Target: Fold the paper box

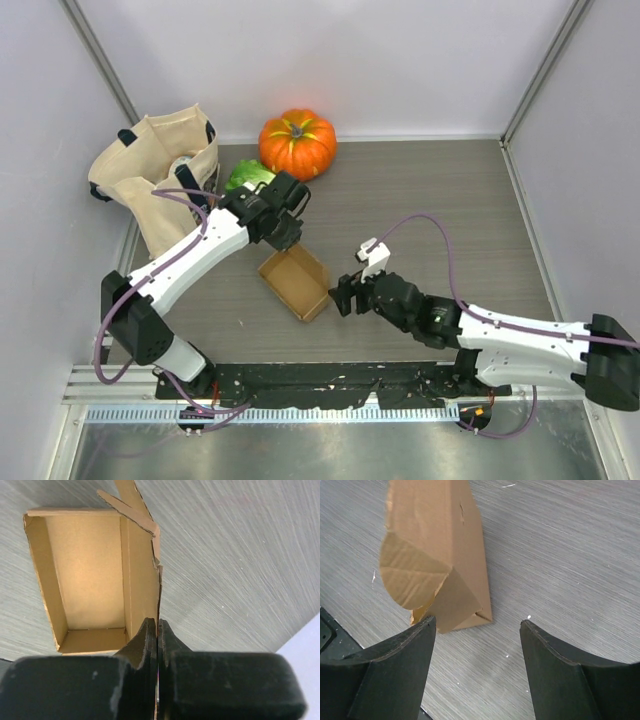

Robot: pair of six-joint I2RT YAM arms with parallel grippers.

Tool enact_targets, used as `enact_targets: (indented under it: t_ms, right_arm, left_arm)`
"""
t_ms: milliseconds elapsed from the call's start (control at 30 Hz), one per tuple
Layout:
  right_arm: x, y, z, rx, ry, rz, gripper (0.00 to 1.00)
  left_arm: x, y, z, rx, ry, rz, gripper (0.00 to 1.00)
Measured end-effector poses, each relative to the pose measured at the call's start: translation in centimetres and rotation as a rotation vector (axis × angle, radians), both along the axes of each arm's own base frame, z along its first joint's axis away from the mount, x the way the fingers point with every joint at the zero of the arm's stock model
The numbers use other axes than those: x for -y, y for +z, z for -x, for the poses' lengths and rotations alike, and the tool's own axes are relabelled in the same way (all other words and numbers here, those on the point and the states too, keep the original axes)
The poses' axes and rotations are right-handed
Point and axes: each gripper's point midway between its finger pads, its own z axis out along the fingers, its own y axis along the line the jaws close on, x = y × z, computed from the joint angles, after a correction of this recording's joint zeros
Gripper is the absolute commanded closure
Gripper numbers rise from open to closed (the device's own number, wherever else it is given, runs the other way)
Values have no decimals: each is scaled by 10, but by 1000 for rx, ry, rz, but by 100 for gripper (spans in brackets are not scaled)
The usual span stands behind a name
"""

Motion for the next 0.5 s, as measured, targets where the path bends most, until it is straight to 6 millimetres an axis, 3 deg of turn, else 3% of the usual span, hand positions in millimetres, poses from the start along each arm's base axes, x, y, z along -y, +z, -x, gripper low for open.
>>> enact_targets:
  t_ms: [300, 433, 467, 500]
  right_arm:
    - [-33, 1, 13, 96, -19, 66, 34]
    - [-39, 1, 2, 101, -108, 89, 50]
    - [-38, 1, -2, 100, -143, 101, 54]
    - [-37, 1, -6, 100, -179, 109, 60]
  left_arm:
    - [-8, -11, 7, -59, 83, -17, 100]
    - [-12, -10, 6, -51, 98, -31, 100]
    - [-13, -10, 5, -49, 100, -35, 98]
    - [-13, -10, 5, -47, 101, -37, 89]
